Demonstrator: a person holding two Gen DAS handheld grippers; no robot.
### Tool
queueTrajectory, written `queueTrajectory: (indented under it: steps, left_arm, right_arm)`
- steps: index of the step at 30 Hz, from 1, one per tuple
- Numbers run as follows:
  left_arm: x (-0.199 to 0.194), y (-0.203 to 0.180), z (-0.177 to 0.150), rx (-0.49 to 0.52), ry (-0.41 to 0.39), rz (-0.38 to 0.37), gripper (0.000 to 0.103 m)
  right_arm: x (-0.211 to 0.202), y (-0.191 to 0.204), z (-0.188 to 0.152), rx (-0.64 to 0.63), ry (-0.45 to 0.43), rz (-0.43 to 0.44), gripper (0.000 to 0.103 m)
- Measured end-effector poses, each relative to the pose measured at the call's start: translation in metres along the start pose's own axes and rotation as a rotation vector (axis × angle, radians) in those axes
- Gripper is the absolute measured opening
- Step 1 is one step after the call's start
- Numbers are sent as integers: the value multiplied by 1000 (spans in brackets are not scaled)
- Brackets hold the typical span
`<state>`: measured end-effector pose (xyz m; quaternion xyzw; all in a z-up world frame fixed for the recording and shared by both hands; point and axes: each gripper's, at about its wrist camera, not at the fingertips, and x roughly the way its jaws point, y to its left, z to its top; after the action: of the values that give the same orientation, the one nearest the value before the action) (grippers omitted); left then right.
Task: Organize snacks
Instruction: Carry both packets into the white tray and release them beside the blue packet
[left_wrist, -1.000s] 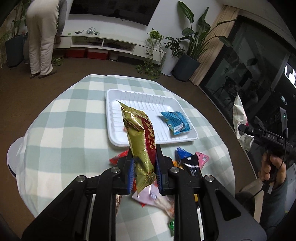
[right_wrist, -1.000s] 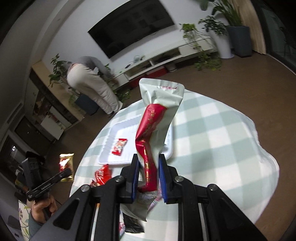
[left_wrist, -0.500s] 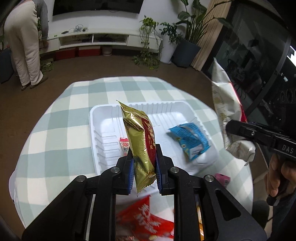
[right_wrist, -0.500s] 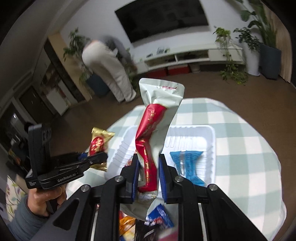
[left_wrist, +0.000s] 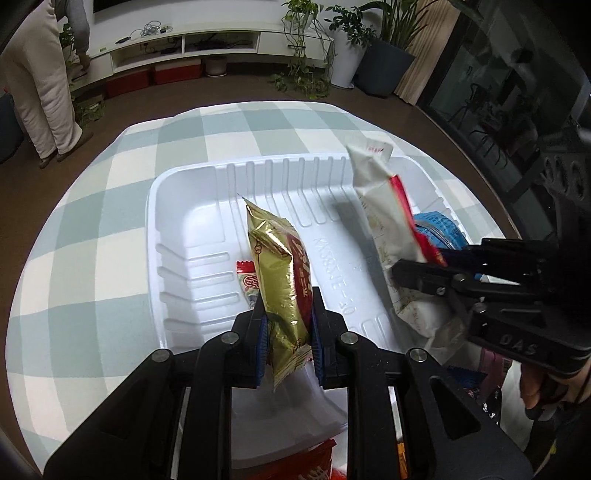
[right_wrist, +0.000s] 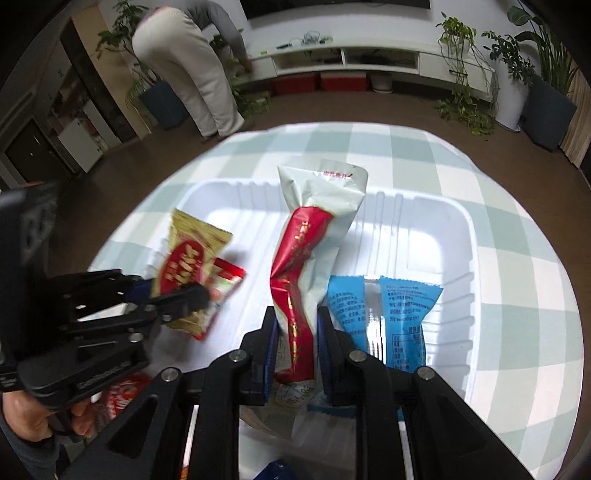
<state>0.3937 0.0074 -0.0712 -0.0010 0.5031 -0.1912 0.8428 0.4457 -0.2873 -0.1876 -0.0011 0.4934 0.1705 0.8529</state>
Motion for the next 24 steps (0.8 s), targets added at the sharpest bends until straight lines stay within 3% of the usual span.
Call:
queueTrajectory:
  steps: [12,15,16,17,24]
  left_arm:
    - [-6,-10,-4,12,5,27,22]
    - [-7,-13,-5,18,8,24,39]
    - [-7,-14,-5,22,8,26,52]
    - [-8,-15,-5,27,7,32,58]
    - [-31,-13,-8,16,-31,28,59]
  right_arm:
    - [6,2,-4,1,13,-14,24]
    - [6,3,-3,8,9,-4,31]
    - [6,3,-4,5,9,-5,33]
    - [6,4,-4,0,9,-9,34]
    - [-14,8,-3,-1,-41,-18,48]
